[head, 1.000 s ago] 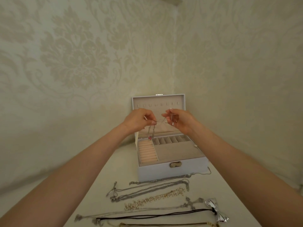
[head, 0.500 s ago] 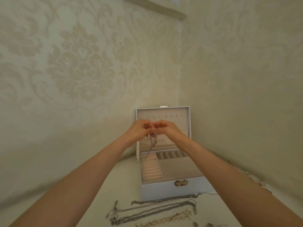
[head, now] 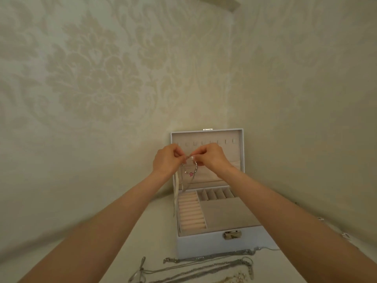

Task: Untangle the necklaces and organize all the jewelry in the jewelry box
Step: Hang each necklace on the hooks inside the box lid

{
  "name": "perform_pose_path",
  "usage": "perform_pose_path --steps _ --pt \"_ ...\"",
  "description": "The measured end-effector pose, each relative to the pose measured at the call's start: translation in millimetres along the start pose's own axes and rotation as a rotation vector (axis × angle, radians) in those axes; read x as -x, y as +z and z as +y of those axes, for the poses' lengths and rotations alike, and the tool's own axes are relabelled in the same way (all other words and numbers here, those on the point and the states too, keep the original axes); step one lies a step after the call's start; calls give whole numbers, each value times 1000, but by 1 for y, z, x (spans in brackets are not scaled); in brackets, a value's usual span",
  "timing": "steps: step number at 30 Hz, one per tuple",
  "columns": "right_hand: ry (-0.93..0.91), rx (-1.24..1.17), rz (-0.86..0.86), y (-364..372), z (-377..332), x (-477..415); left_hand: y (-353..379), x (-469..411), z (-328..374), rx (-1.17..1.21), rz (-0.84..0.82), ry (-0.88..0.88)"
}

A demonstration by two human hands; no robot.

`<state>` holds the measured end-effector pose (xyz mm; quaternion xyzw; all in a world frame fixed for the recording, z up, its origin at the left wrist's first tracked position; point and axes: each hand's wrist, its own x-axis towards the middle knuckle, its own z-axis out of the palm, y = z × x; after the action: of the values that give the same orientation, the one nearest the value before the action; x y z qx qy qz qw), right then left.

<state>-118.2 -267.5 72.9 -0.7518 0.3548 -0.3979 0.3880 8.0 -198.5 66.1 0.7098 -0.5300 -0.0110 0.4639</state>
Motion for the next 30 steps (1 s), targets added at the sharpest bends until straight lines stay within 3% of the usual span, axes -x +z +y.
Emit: perform_pose_path --steps 4,14,19,30 --pt "-31 36 68 9 6 -11 8 -4 -2 -105 109 -12" --pt "-97 -34 267 39 -15 -45 9 -31 8 -95 397 -134" --pt "-70 50 383 50 -17 -49 12 -37 13 -151 398 -158" --pt "-27 178 351 51 -10 -48 18 -32 17 -305 314 -199"
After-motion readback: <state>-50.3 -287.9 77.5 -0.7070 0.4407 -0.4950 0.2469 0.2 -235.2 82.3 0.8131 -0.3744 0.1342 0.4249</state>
